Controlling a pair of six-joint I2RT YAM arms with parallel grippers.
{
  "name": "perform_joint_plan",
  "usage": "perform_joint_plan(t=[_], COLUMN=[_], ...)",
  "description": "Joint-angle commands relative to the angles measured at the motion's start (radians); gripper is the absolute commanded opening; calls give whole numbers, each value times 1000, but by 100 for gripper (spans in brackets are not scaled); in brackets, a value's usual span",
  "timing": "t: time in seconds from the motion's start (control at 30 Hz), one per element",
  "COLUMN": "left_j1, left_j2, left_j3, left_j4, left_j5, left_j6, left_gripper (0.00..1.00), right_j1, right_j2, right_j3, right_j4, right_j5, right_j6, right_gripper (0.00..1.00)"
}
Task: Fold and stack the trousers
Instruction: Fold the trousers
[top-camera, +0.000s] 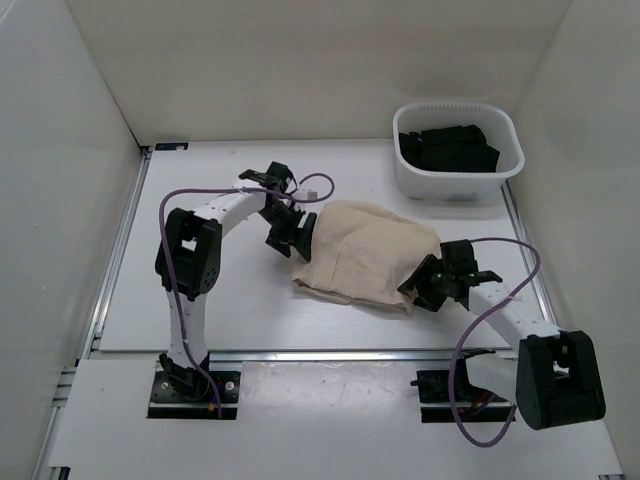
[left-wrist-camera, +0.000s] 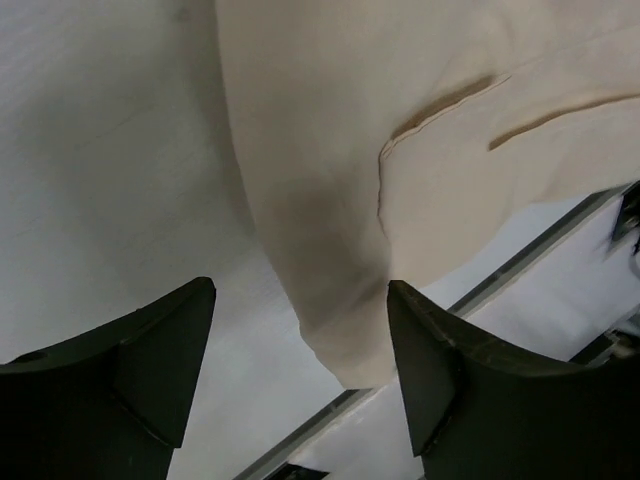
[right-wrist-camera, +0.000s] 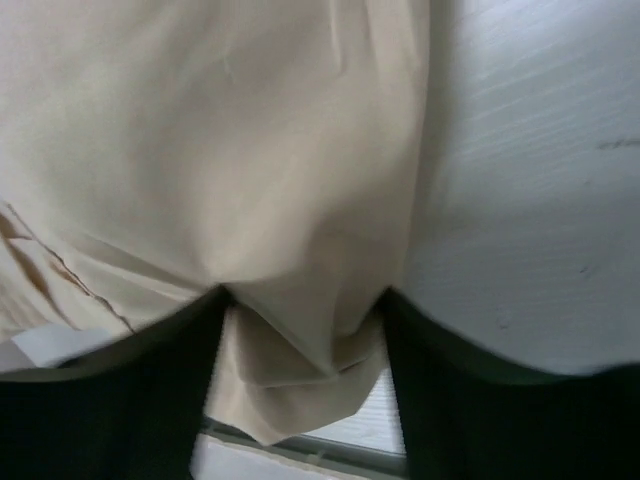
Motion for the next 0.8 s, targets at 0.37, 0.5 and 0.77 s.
perform_joint_plan(t=[0.37,0.5,0.77], left_j1=[-46,-46,-9], left_j2=[-244,-427,-539], left_j3=[-378,-519,-607], left_j4=[199,233,242], left_j5=[-28,-86,-161], left_j6=[4,4,4], left_gripper=[14,14,38], right_j1=[-154,-80,-35], right_j2=[450,547,582], right_j3=[330,443,463], right_j4=[-182,-237,-260], right_j5=[-379,-379,-404], right_j6=[-535,-590,-612], right_gripper=[9,2,17])
